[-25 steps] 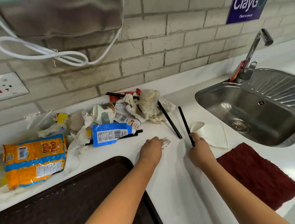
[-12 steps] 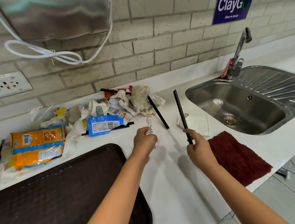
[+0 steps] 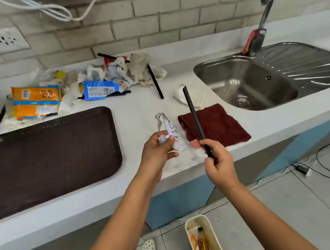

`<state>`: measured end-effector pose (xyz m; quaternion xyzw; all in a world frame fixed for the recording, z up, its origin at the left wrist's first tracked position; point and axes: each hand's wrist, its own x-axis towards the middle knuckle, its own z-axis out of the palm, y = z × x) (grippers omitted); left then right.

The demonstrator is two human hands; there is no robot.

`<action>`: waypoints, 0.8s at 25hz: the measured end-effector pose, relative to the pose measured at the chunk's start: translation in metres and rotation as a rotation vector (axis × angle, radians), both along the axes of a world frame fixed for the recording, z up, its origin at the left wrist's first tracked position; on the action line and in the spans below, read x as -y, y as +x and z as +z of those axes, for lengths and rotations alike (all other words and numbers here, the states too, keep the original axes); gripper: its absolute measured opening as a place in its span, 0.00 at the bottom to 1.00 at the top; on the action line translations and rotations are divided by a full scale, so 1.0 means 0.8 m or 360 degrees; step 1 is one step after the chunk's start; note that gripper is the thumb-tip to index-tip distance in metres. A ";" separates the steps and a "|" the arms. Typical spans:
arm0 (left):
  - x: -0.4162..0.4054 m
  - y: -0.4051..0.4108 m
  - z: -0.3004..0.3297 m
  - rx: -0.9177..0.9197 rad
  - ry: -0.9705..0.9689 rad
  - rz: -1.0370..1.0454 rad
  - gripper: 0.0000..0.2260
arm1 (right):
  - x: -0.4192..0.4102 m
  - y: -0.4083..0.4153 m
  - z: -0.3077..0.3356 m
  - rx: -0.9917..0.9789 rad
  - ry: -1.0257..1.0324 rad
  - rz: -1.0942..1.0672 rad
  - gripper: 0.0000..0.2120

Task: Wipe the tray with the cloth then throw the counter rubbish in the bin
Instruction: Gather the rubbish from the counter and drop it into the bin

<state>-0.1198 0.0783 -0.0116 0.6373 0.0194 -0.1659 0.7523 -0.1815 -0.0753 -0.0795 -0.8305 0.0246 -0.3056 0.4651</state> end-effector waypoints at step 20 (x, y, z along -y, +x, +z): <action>-0.017 -0.223 -0.288 -0.0585 0.1057 -0.0382 0.08 | 0.040 -0.354 -0.293 -0.2323 -0.0086 0.0142 0.15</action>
